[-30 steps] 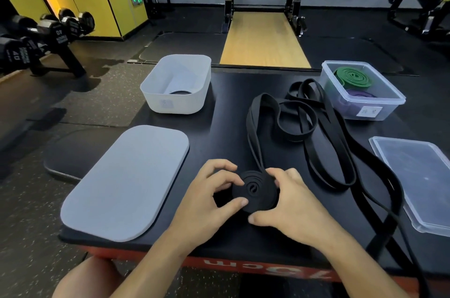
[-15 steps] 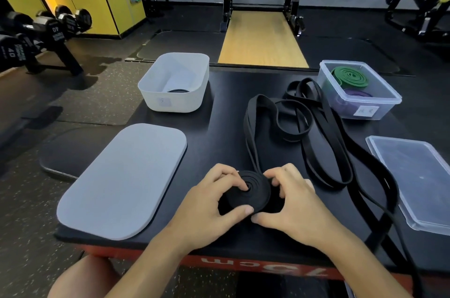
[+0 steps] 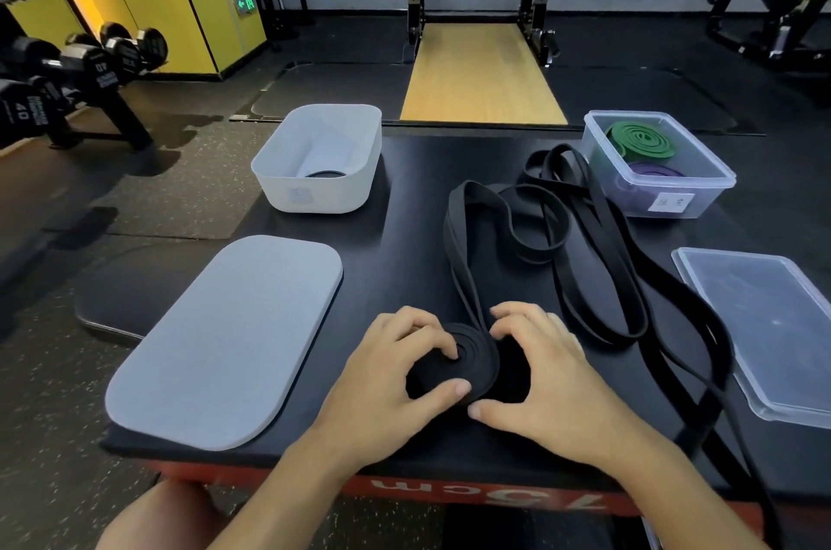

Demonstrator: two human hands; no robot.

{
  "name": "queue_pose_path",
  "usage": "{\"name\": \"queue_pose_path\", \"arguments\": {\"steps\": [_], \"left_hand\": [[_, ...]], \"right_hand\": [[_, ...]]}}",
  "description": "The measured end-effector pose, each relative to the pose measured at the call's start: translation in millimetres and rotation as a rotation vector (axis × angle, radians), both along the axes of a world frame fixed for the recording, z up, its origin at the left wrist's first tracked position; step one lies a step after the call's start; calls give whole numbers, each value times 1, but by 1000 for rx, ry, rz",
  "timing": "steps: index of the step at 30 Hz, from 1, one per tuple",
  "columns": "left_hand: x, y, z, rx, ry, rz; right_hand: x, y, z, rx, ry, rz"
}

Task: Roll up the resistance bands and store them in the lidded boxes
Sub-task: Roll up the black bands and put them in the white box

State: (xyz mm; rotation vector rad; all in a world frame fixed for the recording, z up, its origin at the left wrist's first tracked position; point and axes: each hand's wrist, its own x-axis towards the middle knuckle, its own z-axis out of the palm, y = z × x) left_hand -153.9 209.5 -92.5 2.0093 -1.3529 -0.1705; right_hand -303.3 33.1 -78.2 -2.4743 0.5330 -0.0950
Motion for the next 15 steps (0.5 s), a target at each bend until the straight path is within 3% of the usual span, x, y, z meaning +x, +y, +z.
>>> {"name": "queue_pose_path", "arguments": {"steps": [6,15], "left_hand": [[4,2,-1,-46,50,-34],[1,6,-2,-40,58,-100]], "right_hand": [[4,-5,2,124,-20,1],[5,11,-8,-108,-49,4]]}}
